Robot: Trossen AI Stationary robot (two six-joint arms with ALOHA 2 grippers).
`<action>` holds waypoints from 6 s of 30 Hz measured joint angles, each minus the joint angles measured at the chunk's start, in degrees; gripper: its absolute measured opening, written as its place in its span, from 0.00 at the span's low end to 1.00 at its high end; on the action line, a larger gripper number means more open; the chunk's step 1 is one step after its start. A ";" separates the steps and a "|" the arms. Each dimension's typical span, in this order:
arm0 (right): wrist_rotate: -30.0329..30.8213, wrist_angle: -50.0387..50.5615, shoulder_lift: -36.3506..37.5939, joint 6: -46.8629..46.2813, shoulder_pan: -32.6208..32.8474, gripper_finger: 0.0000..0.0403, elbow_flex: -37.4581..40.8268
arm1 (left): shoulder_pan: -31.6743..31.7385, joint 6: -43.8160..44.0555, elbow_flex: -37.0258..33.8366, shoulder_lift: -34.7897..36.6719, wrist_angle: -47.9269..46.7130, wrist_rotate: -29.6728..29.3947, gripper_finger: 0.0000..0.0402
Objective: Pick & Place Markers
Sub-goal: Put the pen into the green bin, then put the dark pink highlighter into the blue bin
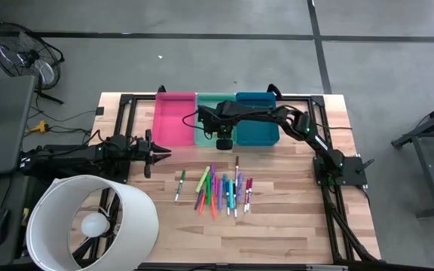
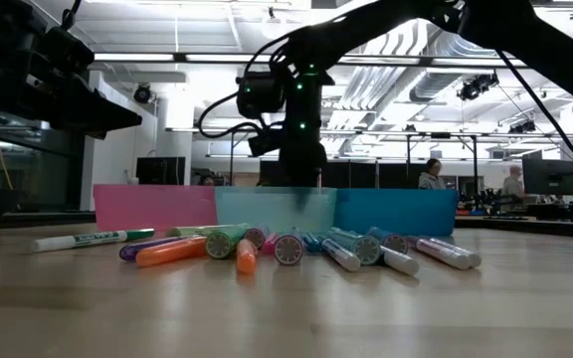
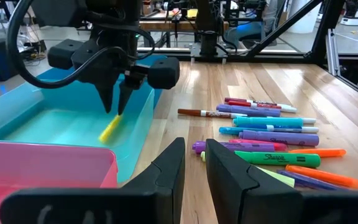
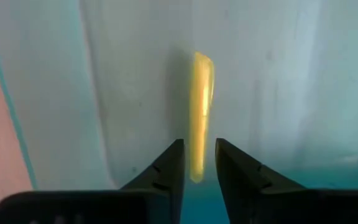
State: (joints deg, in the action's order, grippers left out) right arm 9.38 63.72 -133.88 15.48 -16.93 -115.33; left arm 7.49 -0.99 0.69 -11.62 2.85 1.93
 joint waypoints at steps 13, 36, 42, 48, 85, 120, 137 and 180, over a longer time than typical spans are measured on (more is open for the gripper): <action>4.67 0.05 1.36 -2.37 0.07 0.35 -0.11 | -0.01 -0.01 0.00 0.02 0.01 -0.02 0.15; 4.10 16.06 8.79 -53.71 5.82 0.40 -0.13 | -0.02 0.00 0.00 0.00 -0.02 0.00 0.15; 5.21 19.50 8.79 -59.99 9.36 0.40 -0.11 | -0.02 -0.02 0.00 0.00 0.00 0.00 0.15; 4.90 22.38 9.16 -66.26 13.29 0.40 -0.11 | -0.02 0.00 0.00 0.00 0.00 0.00 0.15; -14.22 -9.29 24.20 -105.64 28.40 0.40 41.10 | -0.02 0.00 0.00 0.00 -0.02 0.00 0.15; -14.42 -12.73 22.27 -122.78 33.93 0.39 42.38 | -0.01 -0.02 0.00 0.02 0.00 0.00 0.15; -15.18 -16.00 18.88 -128.98 34.52 0.39 42.19 | -0.02 0.00 0.00 0.00 0.00 0.00 0.15; -15.01 -14.01 18.75 -115.98 31.41 0.05 42.29 | -0.02 -0.02 0.00 0.00 0.00 0.00 0.15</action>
State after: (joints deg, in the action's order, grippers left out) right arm -5.64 49.71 -115.13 -100.51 14.48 -73.03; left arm 7.47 -1.01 0.69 -11.61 2.85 1.93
